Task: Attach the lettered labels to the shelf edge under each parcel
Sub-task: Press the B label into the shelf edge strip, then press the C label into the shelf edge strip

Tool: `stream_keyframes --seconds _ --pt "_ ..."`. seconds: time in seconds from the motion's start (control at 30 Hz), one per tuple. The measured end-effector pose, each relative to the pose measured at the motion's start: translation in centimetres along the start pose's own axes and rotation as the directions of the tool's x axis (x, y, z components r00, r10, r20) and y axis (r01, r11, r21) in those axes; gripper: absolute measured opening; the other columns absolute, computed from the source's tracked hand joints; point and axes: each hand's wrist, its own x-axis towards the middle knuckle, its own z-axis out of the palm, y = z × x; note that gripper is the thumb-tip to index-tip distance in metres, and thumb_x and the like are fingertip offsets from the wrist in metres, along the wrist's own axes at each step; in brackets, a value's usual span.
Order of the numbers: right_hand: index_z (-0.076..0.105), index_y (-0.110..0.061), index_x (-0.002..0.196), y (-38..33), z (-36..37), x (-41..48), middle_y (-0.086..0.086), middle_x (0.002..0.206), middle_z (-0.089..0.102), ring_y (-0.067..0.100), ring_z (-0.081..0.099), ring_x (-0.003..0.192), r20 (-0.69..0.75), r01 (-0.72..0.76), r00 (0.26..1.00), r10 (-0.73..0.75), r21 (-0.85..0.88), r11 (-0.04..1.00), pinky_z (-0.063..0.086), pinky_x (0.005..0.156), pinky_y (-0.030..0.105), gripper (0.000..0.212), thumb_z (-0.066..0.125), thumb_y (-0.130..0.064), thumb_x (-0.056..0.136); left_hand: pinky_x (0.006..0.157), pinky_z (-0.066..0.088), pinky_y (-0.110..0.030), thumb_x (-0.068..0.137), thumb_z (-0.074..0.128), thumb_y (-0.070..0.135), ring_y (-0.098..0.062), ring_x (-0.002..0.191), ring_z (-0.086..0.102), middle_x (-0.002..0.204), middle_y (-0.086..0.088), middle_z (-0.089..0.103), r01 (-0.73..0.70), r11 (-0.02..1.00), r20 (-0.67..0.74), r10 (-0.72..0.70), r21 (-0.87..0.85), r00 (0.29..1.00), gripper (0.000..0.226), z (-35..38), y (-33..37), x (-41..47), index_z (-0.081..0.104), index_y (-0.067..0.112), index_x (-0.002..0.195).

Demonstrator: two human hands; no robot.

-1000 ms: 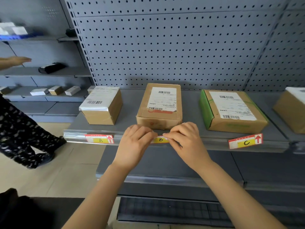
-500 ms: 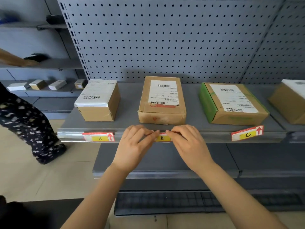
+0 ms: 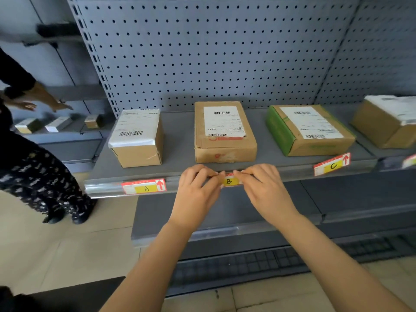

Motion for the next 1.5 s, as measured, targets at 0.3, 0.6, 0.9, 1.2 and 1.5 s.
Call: stream_keyframes --seconds 0.3,0.6,0.9,1.2,1.5 --pt "0.067 -0.015 0.113 -0.7 -4.8 -2.4 0.003 0.111 0.058 0.022 0.053 0.1 0.053 -0.257 0.965 0.257 -0.001 0.966 0.036 0.092 0.03 0.029 0.067 -0.007 0.085 0.094 0.038 -0.03 0.09 0.058 0.031 -0.019 0.104 0.053 0.11 0.0 0.063 0.14 0.98 0.035 -0.136 -0.14 0.99 0.033 -2.1 3.9 0.6 0.067 0.016 0.119" --pt "0.068 -0.015 0.108 4.0 -9.6 -5.2 -0.002 0.098 0.061 0.02 0.057 0.093 0.064 -0.299 0.951 0.302 -0.045 0.953 0.042 0.087 0.033 0.023 0.068 -0.011 0.085 0.09 0.037 -0.022 0.091 0.056 0.035 -0.013 0.095 0.053 0.105 0.002 0.061 0.143 0.947 0.116 -0.114 -0.288 0.987 0.035 1.3 10.5 3.0 0.065 0.017 0.121" --pt "0.066 -0.019 0.106 13.6 -13.2 -6.9 -0.006 0.1 0.058 0.016 0.054 0.094 0.088 -0.22 0.973 0.215 0.061 0.974 0.042 0.082 0.031 0.023 0.066 -0.01 0.085 0.086 0.045 -0.031 0.091 0.057 0.035 -0.015 0.095 0.057 0.107 0.003 0.061 0.194 0.959 0.146 -0.166 -0.208 0.975 0.033 8.0 17.8 6.8 0.065 0.019 0.119" --pt "0.068 -0.012 0.111 21.8 -13.3 -5.0 0.001 0.106 0.063 0.022 0.055 0.099 0.155 0.029 0.987 -0.039 0.064 0.998 0.043 0.087 0.035 0.026 0.066 -0.01 0.085 0.08 0.037 -0.029 0.09 0.056 0.029 -0.019 0.096 0.051 0.105 -0.001 0.065 0.165 0.986 0.07 -0.167 0.023 0.984 0.029 12.2 19.9 10.2 0.068 0.015 0.113" --pt "0.07 -0.01 0.09 23.3 -11.8 -5.7 0.002 0.084 0.06 0.022 0.053 0.079 0.102 0.087 0.99 -0.1 0.127 0.988 0.045 0.069 0.033 0.019 0.075 0.001 0.076 0.08 0.044 -0.035 0.095 0.059 0.027 -0.025 0.094 0.06 0.108 -0.001 0.066 0.139 0.988 0.037 -0.142 0.063 0.989 0.024 14.1 19.7 9.8 0.072 0.017 0.113"
